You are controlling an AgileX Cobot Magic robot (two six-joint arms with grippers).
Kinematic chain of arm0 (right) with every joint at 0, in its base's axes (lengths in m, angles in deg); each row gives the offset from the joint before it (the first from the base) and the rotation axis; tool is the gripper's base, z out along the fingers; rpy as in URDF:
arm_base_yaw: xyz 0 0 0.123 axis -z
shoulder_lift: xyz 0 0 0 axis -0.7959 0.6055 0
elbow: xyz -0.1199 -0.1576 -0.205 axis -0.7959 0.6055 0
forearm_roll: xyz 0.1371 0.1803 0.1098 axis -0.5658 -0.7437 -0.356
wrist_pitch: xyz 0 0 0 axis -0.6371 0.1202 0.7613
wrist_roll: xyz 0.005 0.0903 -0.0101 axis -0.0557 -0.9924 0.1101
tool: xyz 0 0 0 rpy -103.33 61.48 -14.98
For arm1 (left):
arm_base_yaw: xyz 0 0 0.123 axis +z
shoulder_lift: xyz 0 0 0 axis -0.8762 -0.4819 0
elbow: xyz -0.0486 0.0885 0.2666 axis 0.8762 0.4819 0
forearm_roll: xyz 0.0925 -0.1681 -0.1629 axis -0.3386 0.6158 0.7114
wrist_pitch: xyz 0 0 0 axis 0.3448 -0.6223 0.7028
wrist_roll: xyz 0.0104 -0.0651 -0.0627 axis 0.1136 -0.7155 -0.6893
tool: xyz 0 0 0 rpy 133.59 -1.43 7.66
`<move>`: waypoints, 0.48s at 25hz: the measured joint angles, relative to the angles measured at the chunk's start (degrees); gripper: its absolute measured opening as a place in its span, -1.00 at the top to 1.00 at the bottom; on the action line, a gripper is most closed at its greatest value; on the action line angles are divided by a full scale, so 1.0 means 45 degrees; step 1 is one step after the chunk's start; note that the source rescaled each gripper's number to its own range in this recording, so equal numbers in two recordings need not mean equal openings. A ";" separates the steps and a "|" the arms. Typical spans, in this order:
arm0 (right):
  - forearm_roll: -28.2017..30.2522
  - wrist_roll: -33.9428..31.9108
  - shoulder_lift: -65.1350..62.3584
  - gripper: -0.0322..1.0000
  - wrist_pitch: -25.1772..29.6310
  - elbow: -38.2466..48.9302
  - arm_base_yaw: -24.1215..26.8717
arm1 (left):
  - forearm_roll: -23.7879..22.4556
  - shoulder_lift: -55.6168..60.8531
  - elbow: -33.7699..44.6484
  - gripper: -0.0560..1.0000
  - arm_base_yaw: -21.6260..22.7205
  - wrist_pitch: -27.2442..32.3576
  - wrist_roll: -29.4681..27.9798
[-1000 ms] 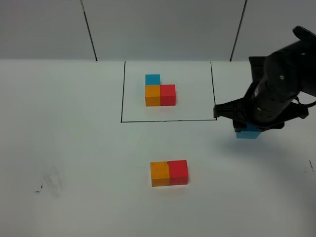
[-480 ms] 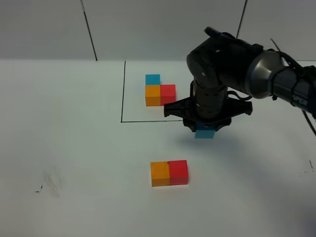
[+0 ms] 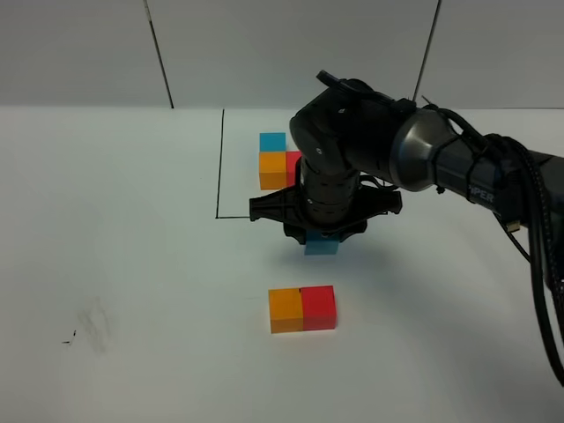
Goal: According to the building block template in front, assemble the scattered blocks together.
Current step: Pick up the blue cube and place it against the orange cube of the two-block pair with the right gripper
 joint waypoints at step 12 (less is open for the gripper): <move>0.0056 -0.0167 0.1441 0.45 0.1190 -0.1646 -0.0870 | 0.0000 0.0000 0.0000 -0.33 0.0000 0.0000 0.0000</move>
